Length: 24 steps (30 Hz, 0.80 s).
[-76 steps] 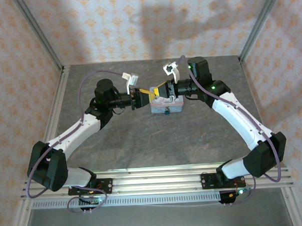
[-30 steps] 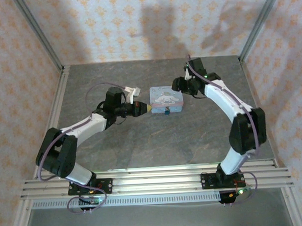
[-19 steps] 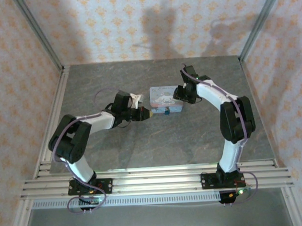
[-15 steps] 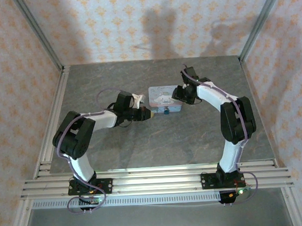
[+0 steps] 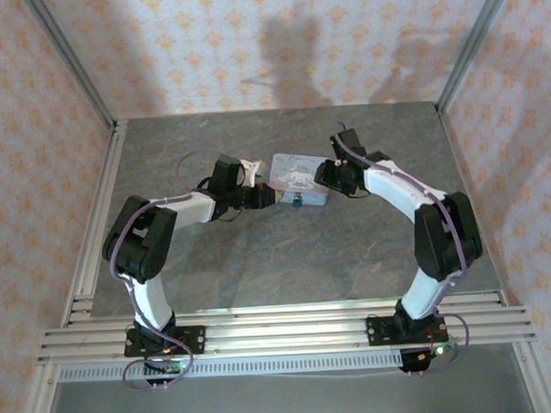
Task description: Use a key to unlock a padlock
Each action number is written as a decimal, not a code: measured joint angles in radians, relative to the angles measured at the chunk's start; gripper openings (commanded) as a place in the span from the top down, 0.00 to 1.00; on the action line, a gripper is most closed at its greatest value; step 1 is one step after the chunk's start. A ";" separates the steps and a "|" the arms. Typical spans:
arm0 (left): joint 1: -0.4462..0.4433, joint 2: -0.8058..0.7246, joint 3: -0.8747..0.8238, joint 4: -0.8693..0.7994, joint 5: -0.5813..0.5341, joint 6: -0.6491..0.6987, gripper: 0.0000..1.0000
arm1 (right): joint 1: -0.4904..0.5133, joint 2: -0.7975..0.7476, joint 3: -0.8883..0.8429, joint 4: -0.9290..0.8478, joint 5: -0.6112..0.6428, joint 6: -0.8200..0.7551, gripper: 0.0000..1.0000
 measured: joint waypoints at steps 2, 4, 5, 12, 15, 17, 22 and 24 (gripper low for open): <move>0.000 -0.002 -0.003 -0.009 -0.010 0.005 1.00 | 0.057 -0.042 -0.015 0.000 0.066 0.008 0.50; 0.000 -0.015 -0.018 -0.018 -0.020 0.011 1.00 | 0.123 -0.065 -0.026 0.002 0.124 0.022 0.50; 0.000 -0.031 -0.034 -0.028 -0.027 0.016 1.00 | 0.161 -0.069 -0.033 0.008 0.155 0.031 0.50; 0.000 -0.162 -0.129 -0.099 -0.097 0.038 1.00 | 0.321 -0.003 -0.061 0.058 0.314 0.109 0.51; 0.000 -0.214 -0.181 -0.115 -0.131 0.038 1.00 | 0.351 0.074 -0.055 0.078 0.386 0.127 0.52; 0.000 -0.237 -0.211 -0.123 -0.150 0.039 1.00 | 0.360 0.121 -0.049 0.086 0.420 0.134 0.52; 0.000 -0.271 -0.269 -0.143 -0.175 0.050 1.00 | 0.362 0.202 -0.016 0.103 0.492 0.145 0.53; 0.000 -0.273 -0.278 -0.144 -0.178 0.056 1.00 | 0.363 0.219 -0.007 0.117 0.509 0.145 0.53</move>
